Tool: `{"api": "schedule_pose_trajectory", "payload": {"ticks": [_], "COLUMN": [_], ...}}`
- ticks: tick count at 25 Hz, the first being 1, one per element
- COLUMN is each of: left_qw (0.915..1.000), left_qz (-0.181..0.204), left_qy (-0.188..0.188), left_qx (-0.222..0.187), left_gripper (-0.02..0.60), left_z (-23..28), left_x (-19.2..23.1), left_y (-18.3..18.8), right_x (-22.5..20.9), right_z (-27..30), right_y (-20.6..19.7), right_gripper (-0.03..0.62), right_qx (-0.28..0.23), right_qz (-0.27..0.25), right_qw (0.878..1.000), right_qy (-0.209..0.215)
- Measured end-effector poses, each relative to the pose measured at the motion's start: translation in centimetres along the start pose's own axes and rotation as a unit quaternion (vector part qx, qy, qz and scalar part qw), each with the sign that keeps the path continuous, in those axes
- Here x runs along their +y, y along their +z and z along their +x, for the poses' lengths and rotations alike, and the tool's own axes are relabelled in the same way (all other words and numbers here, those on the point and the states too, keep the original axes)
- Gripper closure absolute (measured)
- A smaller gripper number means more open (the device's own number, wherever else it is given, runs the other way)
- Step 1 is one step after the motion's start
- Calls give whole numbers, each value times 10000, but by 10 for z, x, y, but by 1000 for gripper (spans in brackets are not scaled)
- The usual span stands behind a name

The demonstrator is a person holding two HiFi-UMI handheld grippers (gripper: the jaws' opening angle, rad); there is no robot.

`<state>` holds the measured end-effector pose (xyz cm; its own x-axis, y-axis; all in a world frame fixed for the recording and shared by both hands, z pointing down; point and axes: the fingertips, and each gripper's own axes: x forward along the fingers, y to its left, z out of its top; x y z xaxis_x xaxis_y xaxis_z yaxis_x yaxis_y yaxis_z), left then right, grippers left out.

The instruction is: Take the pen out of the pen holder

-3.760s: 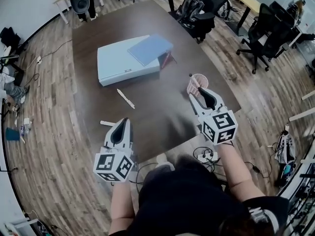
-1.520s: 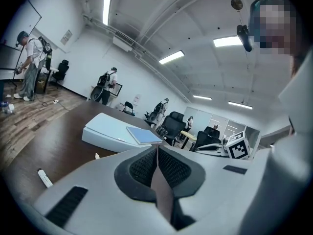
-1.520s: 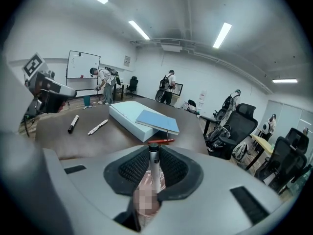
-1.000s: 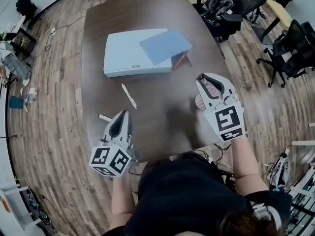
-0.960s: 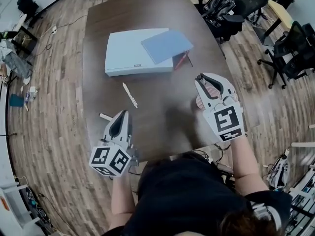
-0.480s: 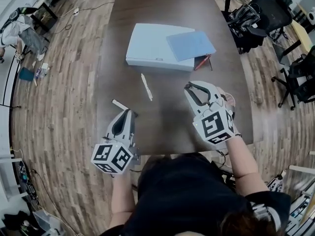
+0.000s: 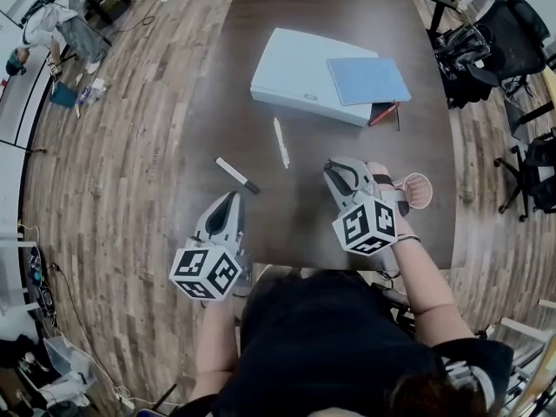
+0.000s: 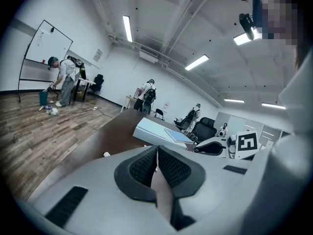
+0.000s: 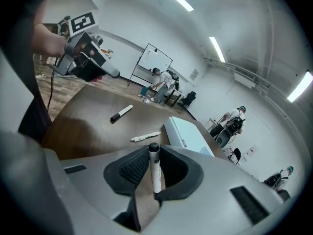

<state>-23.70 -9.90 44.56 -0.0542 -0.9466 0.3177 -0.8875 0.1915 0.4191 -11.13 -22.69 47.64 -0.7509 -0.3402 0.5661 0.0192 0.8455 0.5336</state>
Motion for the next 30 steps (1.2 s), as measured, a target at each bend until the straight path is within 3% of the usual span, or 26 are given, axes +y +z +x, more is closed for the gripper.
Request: {"api": "schedule_pose_trajectory", "payload": {"ticks": [6, 16, 24, 30], "left_qw": [9997, 9985, 9974, 9967], "left_qz": [51, 150, 237, 240], "left_qy": [156, 182, 249, 288], "left_qx": [159, 493, 626, 717], "left_gripper": [546, 546, 546, 546], "left_z": [2, 15, 17, 17], "left_x": [14, 19, 25, 27], "left_y": [-18, -46, -54, -62], "right_x": [30, 81, 98, 100], "right_z": [24, 56, 72, 76], "right_y": [-1, -8, -18, -21], "right_gripper": [508, 508, 508, 507], "right_qx": [12, -59, 31, 5], "right_qz": [-317, -1361, -1339, -851], "right_qw": [9992, 9883, 9858, 9887], "right_qy": [241, 693, 1008, 1237]}}
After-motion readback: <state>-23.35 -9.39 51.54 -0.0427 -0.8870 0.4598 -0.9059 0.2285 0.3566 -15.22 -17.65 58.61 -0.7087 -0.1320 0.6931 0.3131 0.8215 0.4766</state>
